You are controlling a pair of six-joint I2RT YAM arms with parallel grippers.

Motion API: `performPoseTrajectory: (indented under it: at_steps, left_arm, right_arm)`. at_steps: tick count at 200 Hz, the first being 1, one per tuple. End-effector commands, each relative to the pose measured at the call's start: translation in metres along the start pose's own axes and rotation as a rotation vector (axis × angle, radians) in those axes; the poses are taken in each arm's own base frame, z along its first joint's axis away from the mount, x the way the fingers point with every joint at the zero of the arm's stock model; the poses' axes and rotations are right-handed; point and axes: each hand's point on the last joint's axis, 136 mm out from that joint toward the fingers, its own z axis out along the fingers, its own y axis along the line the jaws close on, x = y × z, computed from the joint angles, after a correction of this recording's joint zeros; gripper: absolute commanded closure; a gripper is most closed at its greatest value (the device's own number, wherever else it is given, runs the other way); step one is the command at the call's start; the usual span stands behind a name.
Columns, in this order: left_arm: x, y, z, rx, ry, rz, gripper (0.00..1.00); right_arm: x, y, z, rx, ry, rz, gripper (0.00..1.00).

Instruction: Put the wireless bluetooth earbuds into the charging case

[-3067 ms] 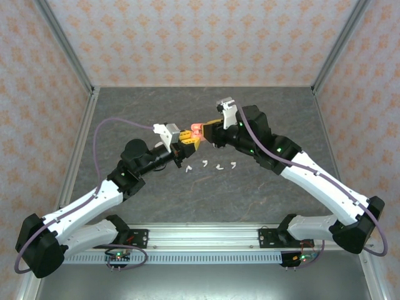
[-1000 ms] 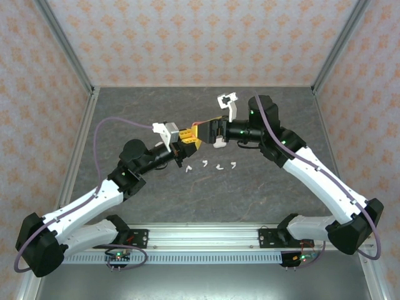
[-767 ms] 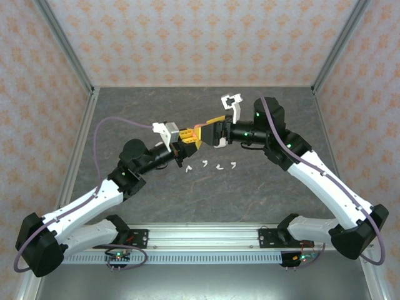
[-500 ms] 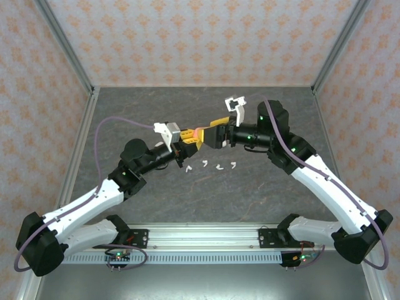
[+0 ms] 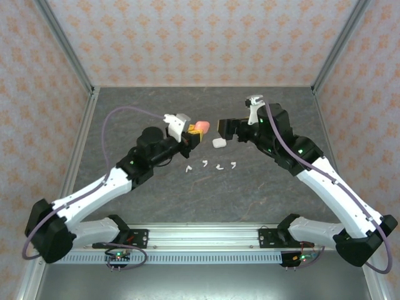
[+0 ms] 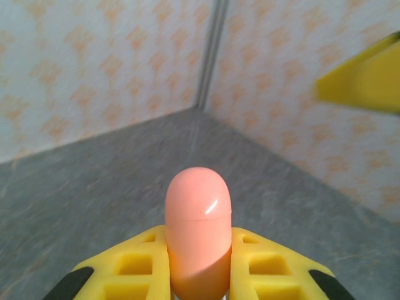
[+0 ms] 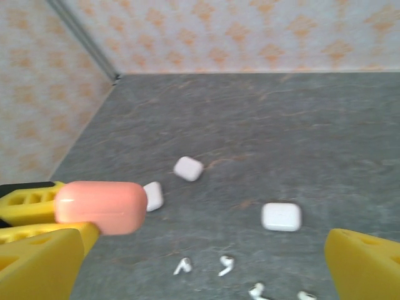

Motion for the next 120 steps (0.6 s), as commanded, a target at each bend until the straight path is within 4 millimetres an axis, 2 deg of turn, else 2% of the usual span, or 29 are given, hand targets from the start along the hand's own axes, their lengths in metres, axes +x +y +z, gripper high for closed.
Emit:
performPoseTrajectory:
  at_steps: [1,29,51,77,120]
  left_arm:
    - [0.033,0.034,0.019,-0.153,0.181,-0.053,1.00]
    - [0.065,0.063,0.049,-0.231,0.287,-0.177,1.00]
    - [0.099,0.086,0.067,-0.291,0.399,-0.312,1.00]
    - [0.133,0.092,0.089,-0.283,0.477,-0.410,1.00]
    - [0.158,0.100,0.106,-0.305,0.494,-0.473,1.00]
  right_arm:
    - [0.008,-0.030,-0.007,0.148,-0.007,-0.026,0.01]
    - [0.018,-0.036,-0.005,0.171,0.012,-0.026,0.01]
    - [0.022,-0.041,-0.006,0.188,0.013,-0.021,0.01]
    - [0.027,-0.044,-0.007,0.194,0.015,-0.019,0.01]
    - [0.035,-0.048,-0.005,0.205,0.032,-0.013,0.01]
